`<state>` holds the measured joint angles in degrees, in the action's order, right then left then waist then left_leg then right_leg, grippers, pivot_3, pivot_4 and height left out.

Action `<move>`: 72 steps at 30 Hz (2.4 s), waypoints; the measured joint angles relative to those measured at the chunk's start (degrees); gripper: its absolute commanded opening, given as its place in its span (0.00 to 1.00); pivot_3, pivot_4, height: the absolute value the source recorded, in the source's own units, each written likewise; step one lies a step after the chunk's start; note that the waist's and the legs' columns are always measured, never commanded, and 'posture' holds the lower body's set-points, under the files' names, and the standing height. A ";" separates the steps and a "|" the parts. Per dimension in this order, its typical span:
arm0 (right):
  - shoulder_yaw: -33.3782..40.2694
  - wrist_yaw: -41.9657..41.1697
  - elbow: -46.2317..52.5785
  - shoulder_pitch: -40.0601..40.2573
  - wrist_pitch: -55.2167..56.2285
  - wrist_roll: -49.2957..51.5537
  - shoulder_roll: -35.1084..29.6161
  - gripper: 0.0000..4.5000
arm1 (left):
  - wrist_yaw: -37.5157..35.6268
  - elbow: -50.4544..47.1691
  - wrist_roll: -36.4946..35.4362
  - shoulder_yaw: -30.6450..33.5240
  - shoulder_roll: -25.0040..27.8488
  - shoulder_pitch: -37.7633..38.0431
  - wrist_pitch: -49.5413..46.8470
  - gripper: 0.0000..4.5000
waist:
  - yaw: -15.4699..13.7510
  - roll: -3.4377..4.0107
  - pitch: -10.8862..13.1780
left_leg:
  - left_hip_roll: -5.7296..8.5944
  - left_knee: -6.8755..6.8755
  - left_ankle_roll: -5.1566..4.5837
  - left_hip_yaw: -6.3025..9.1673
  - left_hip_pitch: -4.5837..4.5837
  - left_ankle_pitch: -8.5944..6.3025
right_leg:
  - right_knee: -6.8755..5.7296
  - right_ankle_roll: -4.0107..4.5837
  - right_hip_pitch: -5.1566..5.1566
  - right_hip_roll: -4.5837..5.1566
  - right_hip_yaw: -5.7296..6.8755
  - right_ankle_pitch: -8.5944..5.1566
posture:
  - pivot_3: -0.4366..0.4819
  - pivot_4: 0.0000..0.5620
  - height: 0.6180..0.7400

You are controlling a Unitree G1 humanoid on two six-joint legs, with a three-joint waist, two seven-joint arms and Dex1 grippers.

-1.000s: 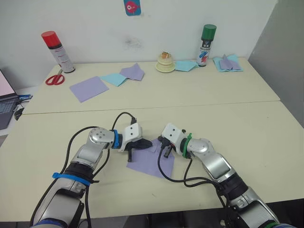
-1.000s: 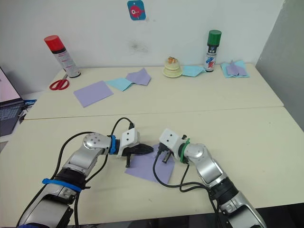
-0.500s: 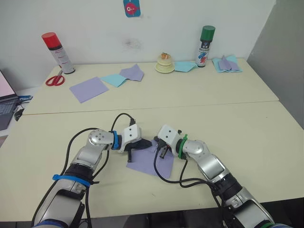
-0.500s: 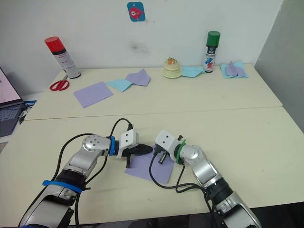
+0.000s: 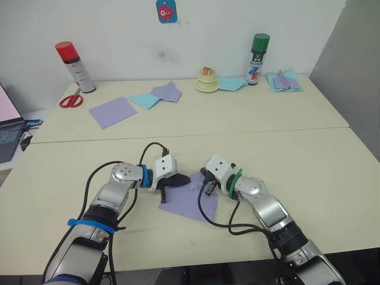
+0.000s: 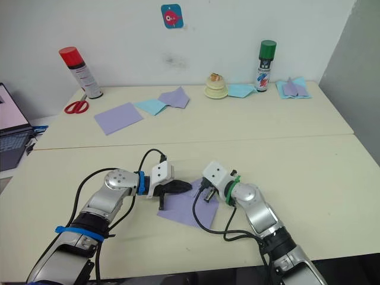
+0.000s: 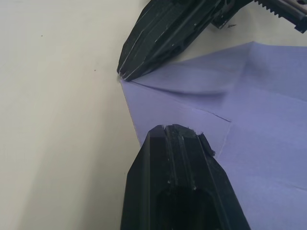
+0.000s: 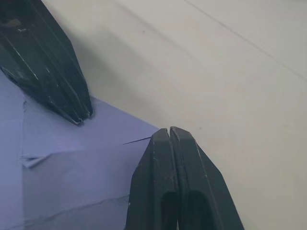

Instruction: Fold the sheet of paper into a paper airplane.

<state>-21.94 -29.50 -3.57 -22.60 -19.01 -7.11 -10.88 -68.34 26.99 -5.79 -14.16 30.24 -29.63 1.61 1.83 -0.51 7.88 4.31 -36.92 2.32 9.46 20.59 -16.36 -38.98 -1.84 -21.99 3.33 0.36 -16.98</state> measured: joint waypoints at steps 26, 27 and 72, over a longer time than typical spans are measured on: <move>-4.32 -4.40 -1.28 -2.40 -1.75 -1.29 -0.33 0.00 | -0.01 -3.56 -1.40 3.84 5.33 4.08 -4.95 0.01 | 0.73 0.01 0.00 | -0.06 0.17 0.00 0.18 -0.20 0.00 | -0.01 0.03 -0.06 -0.19 -0.38 0.01 | 0.48 0.27 1.00; -4.38 -4.42 -1.28 -2.40 -1.74 -1.29 -0.34 0.00 | -0.05 -4.12 -1.57 4.41 6.20 4.79 -5.05 0.01 | 0.76 0.02 -0.01 | -0.04 0.22 0.00 0.18 -0.26 0.00 | -0.01 0.03 -0.06 -0.19 -0.48 0.01 | 0.48 0.27 1.00; -4.91 -5.01 -2.45 -3.92 -1.97 -1.33 0.38 0.00 | 1.03 -8.25 -3.51 5.80 4.94 8.68 -3.96 0.01 | 0.98 -0.25 0.15 | 0.01 0.80 0.01 -0.23 -0.66 0.00 | 0.04 0.04 -0.20 -0.23 -1.20 0.02 | 0.48 0.27 1.00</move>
<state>-26.85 -34.50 -6.01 -26.52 -20.97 -8.44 -10.50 -67.31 18.74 -9.30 -8.35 35.18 -20.94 -2.34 2.81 -0.75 8.03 4.32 -36.12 2.32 9.23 19.93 -16.36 -38.95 -1.80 -22.20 3.10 -0.84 -16.96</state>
